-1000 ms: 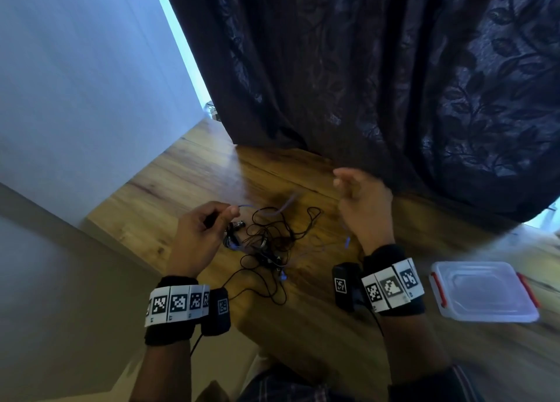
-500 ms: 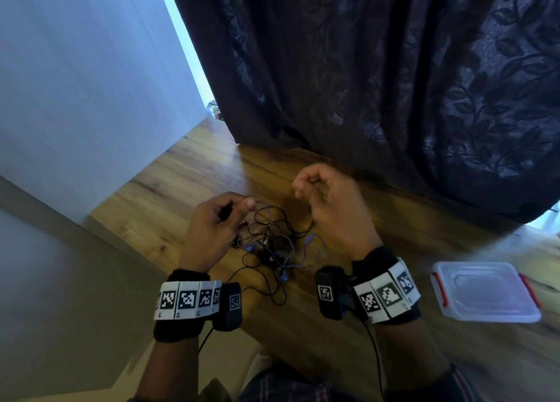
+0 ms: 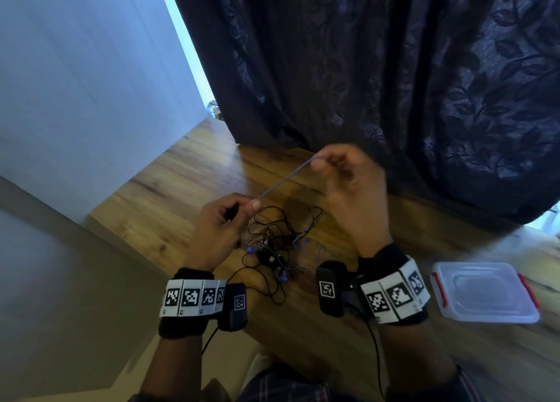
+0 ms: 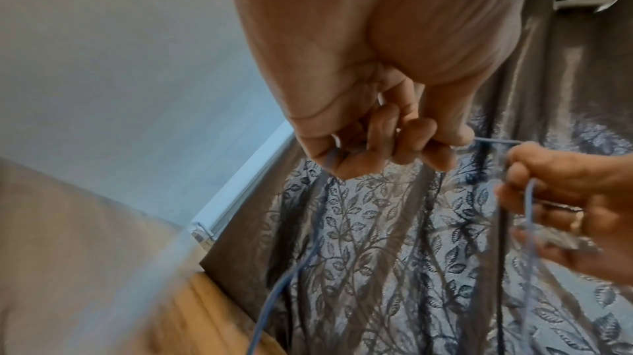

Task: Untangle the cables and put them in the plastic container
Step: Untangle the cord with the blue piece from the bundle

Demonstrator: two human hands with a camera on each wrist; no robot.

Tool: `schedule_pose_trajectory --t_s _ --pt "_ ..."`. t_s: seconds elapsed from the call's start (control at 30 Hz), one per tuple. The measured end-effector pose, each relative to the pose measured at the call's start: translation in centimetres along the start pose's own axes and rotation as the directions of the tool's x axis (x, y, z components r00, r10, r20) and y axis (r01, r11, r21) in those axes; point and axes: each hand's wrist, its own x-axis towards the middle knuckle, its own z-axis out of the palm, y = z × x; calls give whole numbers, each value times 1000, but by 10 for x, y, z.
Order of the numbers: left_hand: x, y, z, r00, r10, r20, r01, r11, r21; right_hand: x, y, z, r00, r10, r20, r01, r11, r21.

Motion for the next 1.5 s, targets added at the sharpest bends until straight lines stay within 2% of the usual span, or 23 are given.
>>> schedule_pose_trajectory --t_s 0.07,0.13,0.2,0.23,0.3,0.33,0.4,0.43,0.5,0.57,0.67,0.73,0.83,0.9,0.97,1.07,1.17,1.23,1.27,1.33,1.4,1.5 --pt "-3 -6 -3 1000 -20 -18 20 1000 -20 6 -1 -12 982 15 -189 -9 999 34" --pt "-4 -11 -6 999 -39 -28 39 999 -19 11 3 -21 939 46 -340 -20 996 82" --pt "-4 -15 -9 998 -52 -36 52 999 -5 12 11 -25 916 106 -386 -77 993 89" --pt "-3 -16 -10 998 -45 -42 45 999 13 12 18 -26 925 154 -347 -147 988 47" --pt "-2 -15 -10 998 -36 -44 38 999 33 9 30 -23 948 281 -147 -302 941 -152" --pt "-3 -12 -9 998 -40 -39 41 999 20 6 34 -20 937 347 -27 -342 902 -264" --pt "-3 -5 -6 999 -39 -26 39 999 -10 -1 32 -12 875 429 225 -316 857 -407" --pt "-2 -3 -4 999 -32 -21 32 999 -7 -4 27 -6 835 428 345 -272 867 -418" --pt "-2 2 -1 1000 -16 6 16 1000 0 -12 14 12 783 339 522 -202 931 -303" --pt "-2 5 3 999 -2 47 4 999 -35 -18 12 30 794 215 568 -165 976 -139" --pt "-2 5 3 997 25 71 -21 998 -53 -20 13 43 863 137 485 -140 990 -30" --pt "-3 3 0 995 30 96 -27 999 -35 -20 14 44 883 119 454 -126 992 -16" --pt "-4 -3 -4 987 -34 160 44 997 -58 -18 15 43 901 50 431 -34 998 -45" --pt "-6 -7 -6 975 -68 213 88 993 -83 -16 18 40 934 23 356 2 997 -71" --pt "-9 -10 -10 967 -99 233 131 983 -126 -12 20 33 969 51 241 -36 997 -65" --pt "-11 -10 -11 958 -133 253 198 947 -252 -8 24 26 990 95 103 -93 995 -22" --pt "-9 -8 -7 942 -137 305 259 877 -406 -11 27 31 992 119 29 -119 993 -13" --pt "-8 -5 -5 944 -122 307 280 789 -547 -14 32 35 983 176 61 -169 980 -105" --pt "-7 -3 -4 952 -93 291 256 760 -597 -16 33 36 963 228 143 -197 960 -198" --pt "-7 -2 -4 968 -27 250 182 759 -625 -25 36 41 876 324 358 -200 918 -341" --pt "-5 -3 -2 970 -6 241 148 804 -576 -34 35 46 798 290 528 -104 930 -354" --pt "-3 -7 4 970 -40 241 139 902 -408 -41 22 48 670 199 716 122 921 -370"
